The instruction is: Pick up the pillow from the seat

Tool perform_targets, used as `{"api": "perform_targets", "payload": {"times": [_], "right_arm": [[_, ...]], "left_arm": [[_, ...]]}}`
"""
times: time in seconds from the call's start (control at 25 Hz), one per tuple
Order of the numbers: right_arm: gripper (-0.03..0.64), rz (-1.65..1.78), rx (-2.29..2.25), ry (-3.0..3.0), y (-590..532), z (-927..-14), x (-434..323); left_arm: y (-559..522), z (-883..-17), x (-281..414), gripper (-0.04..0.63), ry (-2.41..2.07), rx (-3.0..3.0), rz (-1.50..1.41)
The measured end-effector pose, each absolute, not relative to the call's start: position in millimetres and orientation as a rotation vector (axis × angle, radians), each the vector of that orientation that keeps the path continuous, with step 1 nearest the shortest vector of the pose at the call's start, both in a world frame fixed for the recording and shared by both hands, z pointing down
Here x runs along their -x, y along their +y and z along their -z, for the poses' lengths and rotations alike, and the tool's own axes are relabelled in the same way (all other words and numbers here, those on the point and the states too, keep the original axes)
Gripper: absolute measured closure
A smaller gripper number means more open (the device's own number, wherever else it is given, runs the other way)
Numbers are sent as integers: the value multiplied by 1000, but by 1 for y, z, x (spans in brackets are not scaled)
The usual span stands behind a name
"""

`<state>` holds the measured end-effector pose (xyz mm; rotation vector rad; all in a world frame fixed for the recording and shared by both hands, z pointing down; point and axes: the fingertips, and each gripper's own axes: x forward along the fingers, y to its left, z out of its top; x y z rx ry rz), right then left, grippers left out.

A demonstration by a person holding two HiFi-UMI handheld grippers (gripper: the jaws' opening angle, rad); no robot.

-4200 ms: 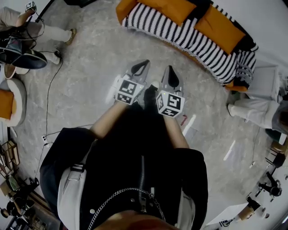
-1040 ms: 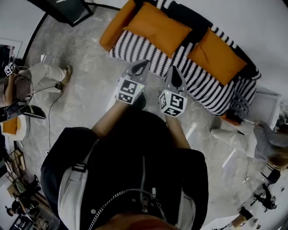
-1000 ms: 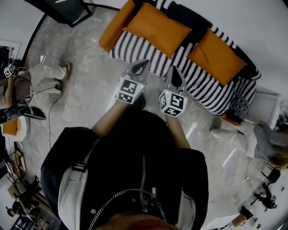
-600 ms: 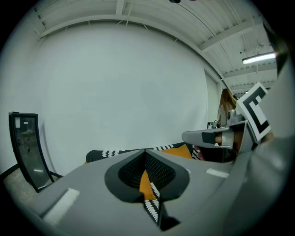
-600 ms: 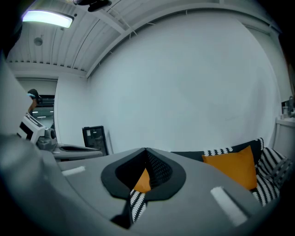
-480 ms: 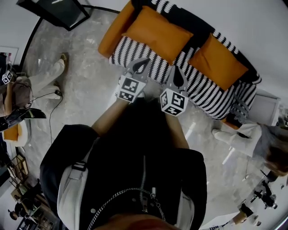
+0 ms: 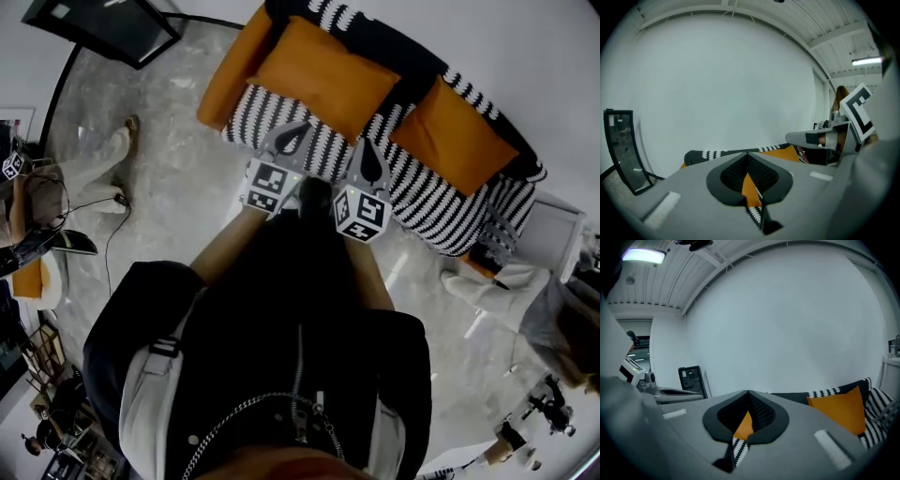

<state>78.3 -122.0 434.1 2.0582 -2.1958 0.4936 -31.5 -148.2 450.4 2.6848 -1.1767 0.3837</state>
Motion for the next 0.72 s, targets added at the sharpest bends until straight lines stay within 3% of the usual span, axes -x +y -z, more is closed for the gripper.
{"api": "perform_targets", "payload": {"times": [0.72], "right_arm": [[614, -600, -1969, -2236, -273, -458, -162]], "left_arm": [[-287, -461, -41, 585, -1230, -2647, -535]]}}
